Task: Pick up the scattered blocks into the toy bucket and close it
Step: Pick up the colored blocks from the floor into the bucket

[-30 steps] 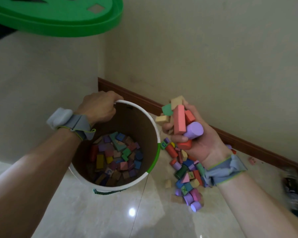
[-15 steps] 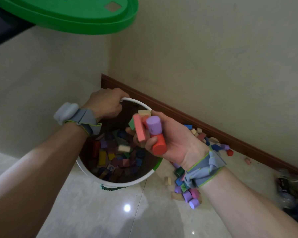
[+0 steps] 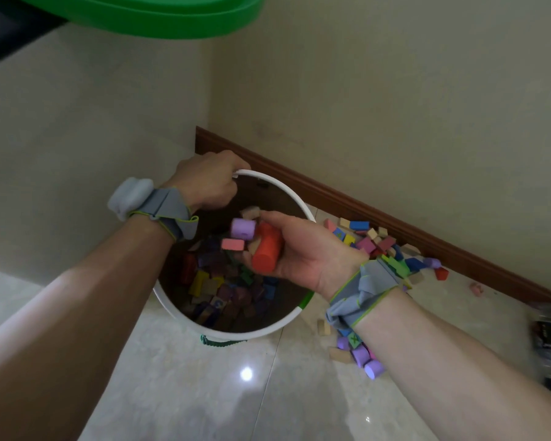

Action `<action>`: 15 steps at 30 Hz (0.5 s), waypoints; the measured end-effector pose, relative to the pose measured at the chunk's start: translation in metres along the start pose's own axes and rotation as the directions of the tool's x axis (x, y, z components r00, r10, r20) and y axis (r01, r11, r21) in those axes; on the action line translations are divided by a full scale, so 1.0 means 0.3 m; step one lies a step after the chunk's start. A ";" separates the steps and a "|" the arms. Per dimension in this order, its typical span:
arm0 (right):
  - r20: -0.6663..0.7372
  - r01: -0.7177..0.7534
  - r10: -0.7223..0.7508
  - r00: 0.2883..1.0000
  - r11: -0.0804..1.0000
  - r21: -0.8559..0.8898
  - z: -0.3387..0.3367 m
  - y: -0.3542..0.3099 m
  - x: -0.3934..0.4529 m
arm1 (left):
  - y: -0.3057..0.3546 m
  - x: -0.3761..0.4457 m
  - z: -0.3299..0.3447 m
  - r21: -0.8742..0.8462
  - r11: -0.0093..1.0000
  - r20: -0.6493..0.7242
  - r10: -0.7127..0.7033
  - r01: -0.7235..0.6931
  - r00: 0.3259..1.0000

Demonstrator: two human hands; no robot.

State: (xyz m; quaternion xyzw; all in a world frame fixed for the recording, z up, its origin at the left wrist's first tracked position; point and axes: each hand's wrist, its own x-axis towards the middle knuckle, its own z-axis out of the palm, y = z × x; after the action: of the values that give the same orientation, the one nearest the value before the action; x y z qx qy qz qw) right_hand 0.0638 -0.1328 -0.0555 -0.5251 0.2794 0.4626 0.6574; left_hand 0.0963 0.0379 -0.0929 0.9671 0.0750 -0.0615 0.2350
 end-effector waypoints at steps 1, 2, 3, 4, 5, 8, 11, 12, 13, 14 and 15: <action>-0.005 0.000 0.000 1.000 1.000 -0.023 0.003 0.003 0.001 | 0.000 -0.002 -0.001 -0.001 1.000 0.001 0.002 -0.002 1.000; 0.002 0.002 -0.002 1.000 0.999 -0.042 0.004 0.006 0.003 | 0.002 -0.003 -0.002 0.001 1.000 0.004 0.000 0.000 1.000; 0.012 0.005 -0.004 1.000 0.998 -0.055 0.003 0.007 0.004 | 0.003 -0.002 -0.003 0.003 1.000 0.008 -0.003 0.003 1.000; 0.023 0.011 -0.010 1.000 0.998 -0.064 0.001 0.007 0.003 | 0.003 -0.001 -0.003 0.004 1.000 0.014 -0.004 0.004 1.000; 0.037 0.023 -0.020 0.999 0.997 -0.080 0.000 0.006 0.000 | 0.004 0.000 -0.003 0.004 1.000 0.018 -0.002 0.002 1.000; 0.078 0.057 -0.043 0.996 0.982 -0.181 0.000 0.000 -0.020 | 0.007 0.001 -0.003 0.011 1.000 0.016 -0.004 0.004 1.000; 0.096 0.150 -0.125 0.988 0.931 -0.333 -0.013 0.000 -0.029 | 0.005 0.003 0.001 0.018 1.000 0.003 -0.018 0.018 1.000; 0.102 0.183 -0.154 0.983 0.891 -0.416 -0.017 0.003 -0.033 | 0.004 0.003 0.004 0.024 0.999 0.002 -0.021 0.021 1.000; 0.118 0.212 -0.177 0.977 0.837 -0.504 -0.020 0.003 -0.042 | 0.003 0.004 0.005 0.030 0.999 -0.001 -0.023 0.023 1.000; 0.144 0.243 -0.196 0.970 0.779 -0.578 -0.027 0.002 -0.054 | 0.004 0.006 0.007 0.036 0.999 0.000 -0.023 0.023 1.000; 0.174 0.273 -0.211 0.962 0.723 -0.634 -0.032 -0.004 -0.068 | 0.006 0.008 0.008 0.042 0.999 -0.003 -0.025 0.025 1.000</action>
State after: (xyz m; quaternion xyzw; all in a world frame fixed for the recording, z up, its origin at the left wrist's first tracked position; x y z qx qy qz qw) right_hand 0.0574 -0.1485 -0.0404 -0.7318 0.0001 0.4638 0.4994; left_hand 0.0988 0.0353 -0.0946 0.9710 0.0858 -0.0649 0.2137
